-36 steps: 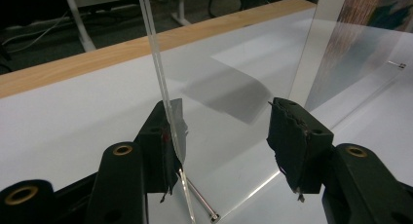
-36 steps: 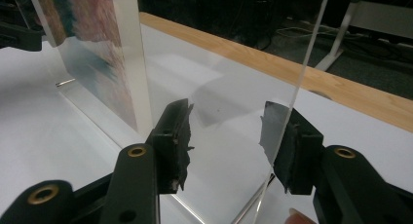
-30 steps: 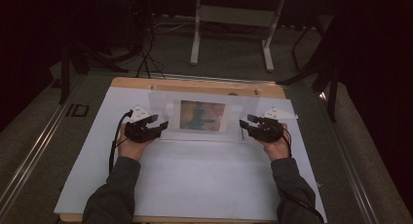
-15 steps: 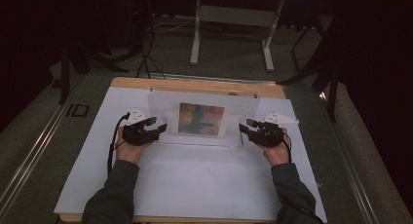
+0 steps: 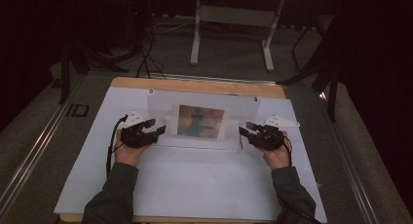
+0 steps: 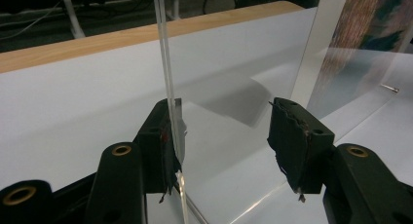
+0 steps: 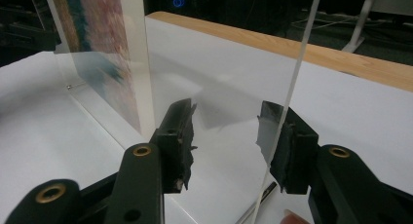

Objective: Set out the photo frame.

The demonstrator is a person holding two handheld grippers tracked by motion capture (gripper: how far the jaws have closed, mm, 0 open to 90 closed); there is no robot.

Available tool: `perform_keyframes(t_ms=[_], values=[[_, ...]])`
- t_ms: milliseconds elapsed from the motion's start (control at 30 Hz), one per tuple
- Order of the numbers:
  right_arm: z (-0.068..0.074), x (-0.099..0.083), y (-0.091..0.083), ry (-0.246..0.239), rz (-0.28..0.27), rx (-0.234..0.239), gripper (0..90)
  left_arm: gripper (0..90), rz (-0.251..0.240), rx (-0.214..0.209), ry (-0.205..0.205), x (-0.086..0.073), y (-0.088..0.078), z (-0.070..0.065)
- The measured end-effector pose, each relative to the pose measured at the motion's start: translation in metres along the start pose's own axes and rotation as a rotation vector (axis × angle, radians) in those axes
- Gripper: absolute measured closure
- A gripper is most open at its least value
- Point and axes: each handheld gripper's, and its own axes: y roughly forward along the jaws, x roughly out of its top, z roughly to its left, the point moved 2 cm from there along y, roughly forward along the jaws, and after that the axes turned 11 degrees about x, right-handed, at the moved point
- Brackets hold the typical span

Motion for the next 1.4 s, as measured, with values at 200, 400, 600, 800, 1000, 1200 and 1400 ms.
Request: perform_keyframes(t_ms=[200,400,600,800,1000,1200,1400], values=[[0.002,0.000,-0.001,0.008,-0.002,0.006,55.1,46.3,0.000,0.002,-0.002,-0.001,-0.004,-0.001],[0.005,-0.001,-0.002,0.009,0.008,0.018,55.2,46.2,0.002,-0.006,-0.004,-0.004,-0.005,0.000],[0.003,-0.003,-0.002,0.007,-0.003,0.027,55.3,46.2,0.006,-0.008,-0.010,-0.006,-0.006,-0.001],[0.002,-0.005,-0.002,0.006,-0.011,0.041,55.5,46.4,0.007,-0.004,-0.012,-0.007,-0.008,-0.002],[0.000,-0.005,-0.002,0.003,-0.012,0.044,55.2,47.9,0.008,-0.012,-0.008,-0.008,-0.010,-0.003],[0.002,-0.005,-0.002,-0.001,-0.010,0.039,55.2,47.5,-0.006,-0.032,-0.011,-0.010,-0.009,0.000],[0.002,-0.006,-0.003,-0.016,0.000,0.036,54.2,46.3,-0.011,-0.048,-0.007,-0.011,-0.008,0.002]])
